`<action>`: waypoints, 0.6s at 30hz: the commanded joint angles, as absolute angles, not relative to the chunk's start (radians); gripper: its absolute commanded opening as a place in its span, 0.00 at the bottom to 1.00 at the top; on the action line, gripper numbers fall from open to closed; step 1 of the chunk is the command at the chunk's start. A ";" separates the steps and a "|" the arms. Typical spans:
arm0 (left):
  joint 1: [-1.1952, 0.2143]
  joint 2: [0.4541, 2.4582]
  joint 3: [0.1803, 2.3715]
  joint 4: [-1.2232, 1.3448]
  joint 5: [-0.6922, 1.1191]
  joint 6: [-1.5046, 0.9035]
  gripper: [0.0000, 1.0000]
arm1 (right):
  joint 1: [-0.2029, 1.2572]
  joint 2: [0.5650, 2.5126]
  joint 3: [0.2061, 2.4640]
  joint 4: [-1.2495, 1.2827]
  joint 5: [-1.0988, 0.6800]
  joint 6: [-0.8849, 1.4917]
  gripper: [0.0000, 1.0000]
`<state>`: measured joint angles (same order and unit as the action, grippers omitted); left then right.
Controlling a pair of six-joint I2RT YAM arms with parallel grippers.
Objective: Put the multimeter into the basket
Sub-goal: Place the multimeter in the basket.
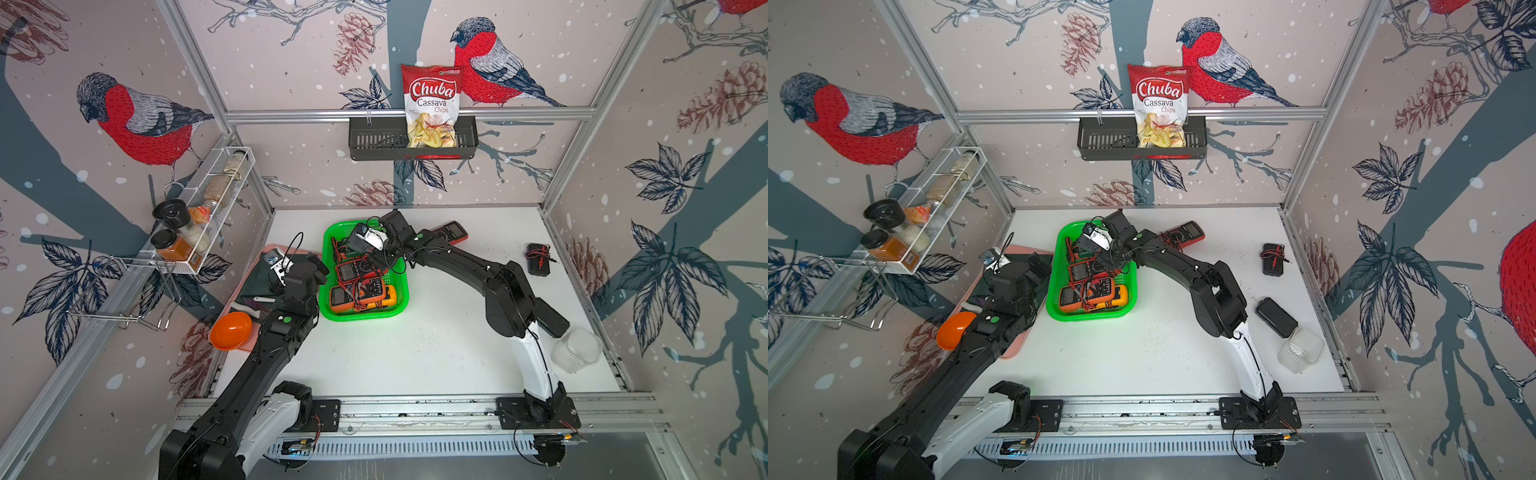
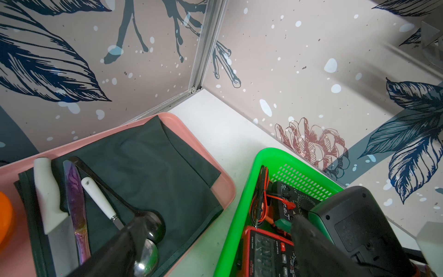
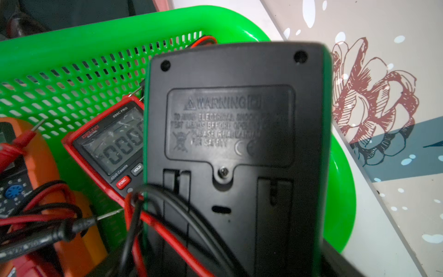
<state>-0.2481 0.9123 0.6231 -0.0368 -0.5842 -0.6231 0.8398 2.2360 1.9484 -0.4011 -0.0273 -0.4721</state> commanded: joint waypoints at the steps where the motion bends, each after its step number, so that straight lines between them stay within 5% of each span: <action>1: -0.249 0.907 0.625 -0.034 -0.597 -0.628 0.98 | 0.854 2.255 1.963 -0.420 -0.038 -0.507 0.00; 12: -0.250 0.895 0.622 -0.041 -0.580 -0.634 0.98 | 0.896 2.308 2.029 -0.512 -0.059 -0.586 0.00; 18: -0.250 0.884 0.618 -0.039 -0.577 -0.635 0.97 | 0.898 2.306 2.033 -0.559 -0.175 -0.665 0.12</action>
